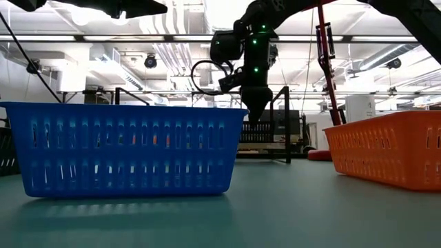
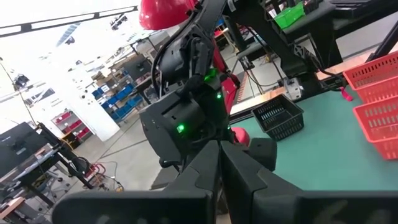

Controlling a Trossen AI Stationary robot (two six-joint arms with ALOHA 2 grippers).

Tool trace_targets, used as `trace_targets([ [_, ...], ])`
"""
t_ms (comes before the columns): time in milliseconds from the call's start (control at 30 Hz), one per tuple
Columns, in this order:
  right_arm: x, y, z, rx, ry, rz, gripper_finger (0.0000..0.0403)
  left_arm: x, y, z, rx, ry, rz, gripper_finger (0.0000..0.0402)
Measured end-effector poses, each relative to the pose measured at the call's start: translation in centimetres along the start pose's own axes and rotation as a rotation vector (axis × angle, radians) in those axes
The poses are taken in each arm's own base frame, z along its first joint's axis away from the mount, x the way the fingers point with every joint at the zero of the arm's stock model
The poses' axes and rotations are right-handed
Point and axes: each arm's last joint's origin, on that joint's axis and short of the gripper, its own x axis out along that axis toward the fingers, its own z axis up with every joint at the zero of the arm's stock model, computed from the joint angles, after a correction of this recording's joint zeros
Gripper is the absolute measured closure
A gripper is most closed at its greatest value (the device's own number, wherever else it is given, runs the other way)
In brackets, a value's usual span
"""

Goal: Stack baskets on shelf by color
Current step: Put the middle black basket on the shelf

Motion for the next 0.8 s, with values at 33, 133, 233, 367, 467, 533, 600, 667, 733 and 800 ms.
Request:
trace_targets([
  [33,-0.1,0.1,0.0,-0.003,0.003,0.001,0.0331,0.0,0.0,0.0,0.001,0.000,0.000,0.0402],
  [133,-0.6,0.2,-0.1,-0.007,-0.003,0.001,0.0338,0.0,0.0,0.0,0.001,0.000,0.000,0.0402],
  [233,-1.3,0.2,-0.2,-0.009,-0.022,-0.004,0.0339,0.0,0.0,0.0,0.011,0.000,0.000,0.0402],
  [367,-1.9,0.1,-0.3,-0.005,-0.038,-0.010,0.0331,0.0,0.0,0.0,0.022,0.001,0.000,0.0402],
  [467,-2.1,0.2,-0.3,-0.005,-0.043,-0.015,0.0320,0.0,0.0,0.0,0.025,-0.001,0.000,0.0402],
  [533,-2.6,0.3,-0.2,-0.004,-0.048,-0.017,0.0314,0.0,0.0,0.0,0.024,-0.002,0.001,0.0402],
  [600,-3.4,0.7,-0.1,-0.008,-0.071,-0.020,0.0311,0.0,0.0,0.0,0.025,-0.002,0.001,0.0402],
  [667,-4.6,1.5,0.0,-0.028,-0.104,-0.022,0.0311,0.1,0.0,0.0,0.030,-0.001,0.001,0.0402],
  [733,-5.7,2.4,0.0,-0.056,-0.138,-0.023,0.0316,0.1,0.0,0.0,0.040,-0.004,0.003,0.0402],
  [800,-6.3,3.2,0.0,-0.088,-0.158,-0.010,0.0327,0.1,0.0,0.1,0.034,-0.013,0.009,0.0402],
])
